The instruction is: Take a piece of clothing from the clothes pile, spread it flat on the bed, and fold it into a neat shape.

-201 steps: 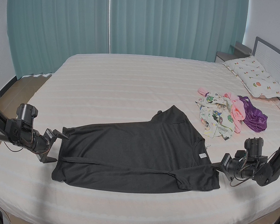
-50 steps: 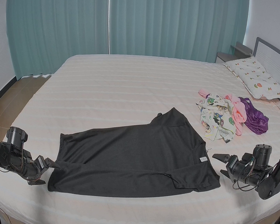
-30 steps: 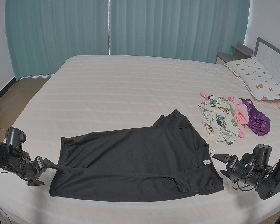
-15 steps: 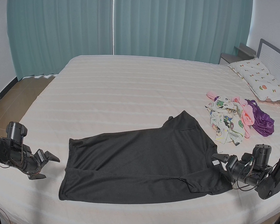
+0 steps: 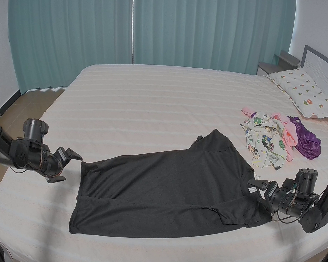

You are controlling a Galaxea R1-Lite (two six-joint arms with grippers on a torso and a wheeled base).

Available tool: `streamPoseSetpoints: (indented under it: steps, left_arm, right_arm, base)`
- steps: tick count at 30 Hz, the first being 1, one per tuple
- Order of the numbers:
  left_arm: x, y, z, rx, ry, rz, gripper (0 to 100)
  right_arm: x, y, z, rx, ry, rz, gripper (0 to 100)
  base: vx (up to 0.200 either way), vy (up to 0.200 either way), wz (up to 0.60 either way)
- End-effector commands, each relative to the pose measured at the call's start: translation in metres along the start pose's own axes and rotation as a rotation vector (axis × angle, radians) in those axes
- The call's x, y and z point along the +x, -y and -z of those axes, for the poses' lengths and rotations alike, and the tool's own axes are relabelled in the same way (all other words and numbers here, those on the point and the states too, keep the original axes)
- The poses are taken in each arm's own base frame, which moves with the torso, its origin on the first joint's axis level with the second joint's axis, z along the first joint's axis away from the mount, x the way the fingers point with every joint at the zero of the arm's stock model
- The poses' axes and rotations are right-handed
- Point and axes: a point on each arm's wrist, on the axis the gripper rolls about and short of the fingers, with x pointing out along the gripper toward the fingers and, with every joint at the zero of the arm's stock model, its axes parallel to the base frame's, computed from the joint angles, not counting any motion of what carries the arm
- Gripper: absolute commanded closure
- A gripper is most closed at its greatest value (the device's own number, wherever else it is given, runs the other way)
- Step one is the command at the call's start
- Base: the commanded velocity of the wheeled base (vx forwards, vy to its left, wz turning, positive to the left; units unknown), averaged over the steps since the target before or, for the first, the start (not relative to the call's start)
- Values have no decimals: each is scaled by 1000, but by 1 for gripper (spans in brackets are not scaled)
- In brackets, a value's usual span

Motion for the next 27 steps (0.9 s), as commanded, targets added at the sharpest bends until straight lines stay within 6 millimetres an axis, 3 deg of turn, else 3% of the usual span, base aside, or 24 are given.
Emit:
streamPoseSetpoints:
  steps: [1,15,16,27]
  left_arm:
    - [52,8,-5,20,-1,-50,0]
    - [97,31,-19,66,115,-88,0]
    - [99,31,-19,67,118,-91,100]
    - [92,28,-29,3,207,-135,100]
  right_arm:
    - [1,0,1,0,-3,1,0]
    - [4,2,3,-10,-16,6,0]
    - [4,1,3,-14,-15,5,0]
    - [11,-9,-7,-75,22,-35,0]
  base:
    - [0,0,0]
    - [0,0,0]
    - [0,0,0]
    - [0,0,0]
